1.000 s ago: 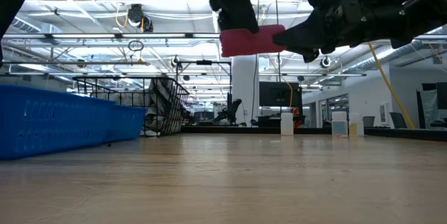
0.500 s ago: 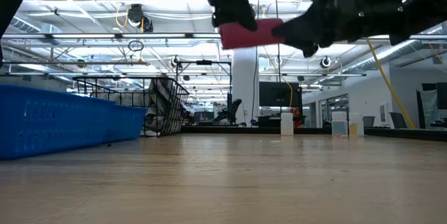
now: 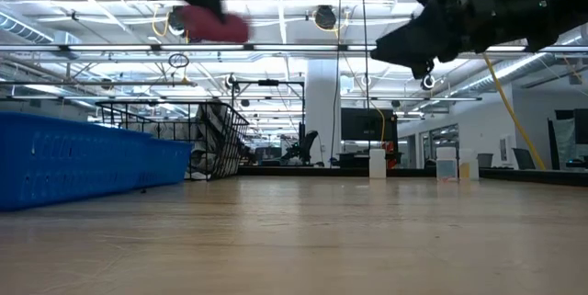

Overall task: Pick & Place Medicine items
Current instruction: Put the pink bandage into the top blue basket

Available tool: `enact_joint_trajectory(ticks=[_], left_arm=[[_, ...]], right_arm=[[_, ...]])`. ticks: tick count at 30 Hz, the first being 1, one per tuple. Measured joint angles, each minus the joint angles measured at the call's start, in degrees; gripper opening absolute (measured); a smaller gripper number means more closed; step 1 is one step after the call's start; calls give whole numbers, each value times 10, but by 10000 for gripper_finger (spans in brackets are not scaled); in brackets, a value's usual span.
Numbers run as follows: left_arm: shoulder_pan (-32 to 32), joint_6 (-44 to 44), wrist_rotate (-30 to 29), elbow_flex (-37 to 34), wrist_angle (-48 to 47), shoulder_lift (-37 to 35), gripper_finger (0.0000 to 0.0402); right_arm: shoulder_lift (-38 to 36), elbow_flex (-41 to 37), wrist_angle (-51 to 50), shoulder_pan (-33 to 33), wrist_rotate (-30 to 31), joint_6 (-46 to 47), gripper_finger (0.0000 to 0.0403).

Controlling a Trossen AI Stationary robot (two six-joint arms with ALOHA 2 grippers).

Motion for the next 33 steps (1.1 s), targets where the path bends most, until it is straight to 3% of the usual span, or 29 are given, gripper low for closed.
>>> enact_joint_trajectory(ticks=[6, 12, 20, 33], left_arm=[[-52, -295, -29, -157, -15, -68, 54], [-85, -457, -28, -264, 8, -69, 60], [-85, -478, 5, -338, 138, -61, 61], [-48, -447, 25, -345, 168, -21, 70]], right_arm=[[0, 0, -6, 0, 0, -10, 109], [0, 0, -7, 0, 0, -10, 107], [0, 0, -6, 0, 0, -10, 105], [0, 0, -2, 0, 0, -9, 100]])
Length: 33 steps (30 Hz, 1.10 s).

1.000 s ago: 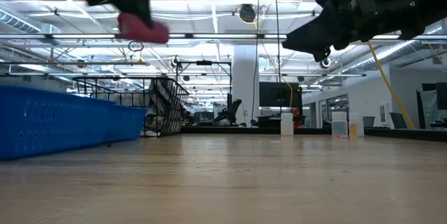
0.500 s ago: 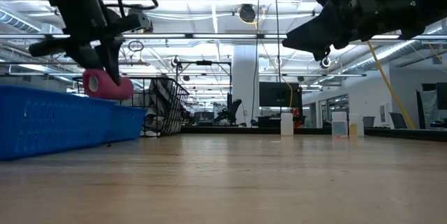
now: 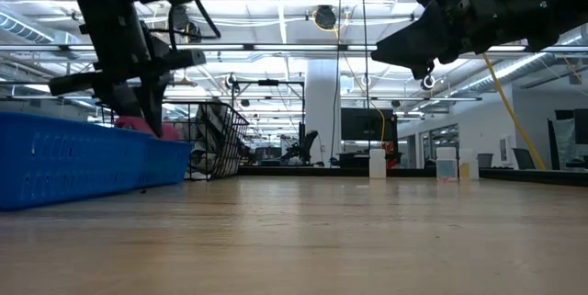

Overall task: Pick & Place Medicine items
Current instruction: Put the pink bandage into the top blue basket, then put the bottom transparent bottle into the bottom blue basket

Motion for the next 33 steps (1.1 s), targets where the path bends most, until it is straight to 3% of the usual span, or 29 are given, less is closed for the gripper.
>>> enact_joint_trajectory(ticks=[9, 21, 27, 33], left_arm=[[4, 18, -3, 0, 31, 22, 97], [5, 55, -2, 0, 30, 21, 202], [31, 116, 27, 0, 26, -27, 234], [62, 225, 28, 21, 25, -126, 241]], right_arm=[[0, 0, -4, 0, 0, 0, 100], [0, 0, -6, 0, 0, 0, 100], [0, 0, -7, 0, 0, 0, 100], [0, 0, -14, 0, 0, 0, 100]])
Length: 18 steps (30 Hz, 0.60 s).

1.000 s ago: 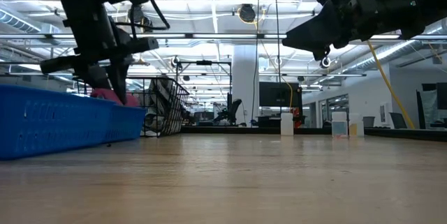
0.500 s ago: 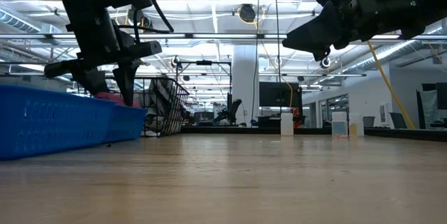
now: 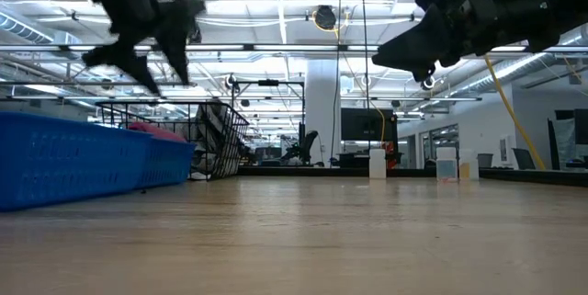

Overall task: Pick & Place Medicine items
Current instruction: Put the bottom transparent bottle into the bottom blue basket

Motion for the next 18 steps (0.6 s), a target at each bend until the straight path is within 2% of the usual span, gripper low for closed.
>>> enact_joint_trajectory(ticks=[4, 11, 13, 18], left_arm=[[7, 97, -2, 33, 0, -82, 241], [6, 319, -6, 64, 54, -204, 242], [6, 387, -20, 64, 74, -224, 242], [1, 488, -62, 35, 159, -240, 241]], right_arm=[[-23, 0, -43, 0, 0, -3, 100], [-158, 0, -210, -1, 19, -10, 100], [-194, 0, -220, -1, 18, -15, 100], [-250, 0, -217, -1, 18, -28, 100]])
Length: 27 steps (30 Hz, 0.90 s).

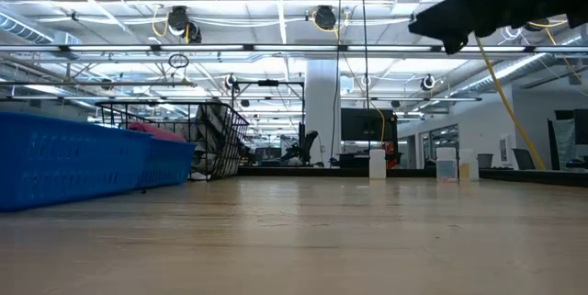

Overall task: Pick & Place Medicine items
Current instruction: Put the bottom transparent bottle into the bottom blue basket

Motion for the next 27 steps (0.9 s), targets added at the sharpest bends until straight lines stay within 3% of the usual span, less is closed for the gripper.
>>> enact_joint_trajectory(ticks=[4, 9, 12, 15, 21, 27], left_arm=[[19, 29, -2, -49, 41, -2, 242], [55, 14, 1, -112, 78, -21, 242], [78, -9, 0, -138, 77, -32, 241], [93, -23, 0, -154, 80, -40, 241], [115, -20, 1, -166, 80, -39, 241], [127, -4, 1, -166, 82, -39, 241]], right_arm=[[-4, 0, -12, 0, 30, 21, 100], [32, 0, -135, 0, 262, 16, 104], [58, 0, -216, 0, 331, 80, 123], [77, -6, -263, 0, 357, 158, 155], [93, -68, -259, 0, 358, 300, 219], [97, -132, -250, -1, 370, 383, 239]])
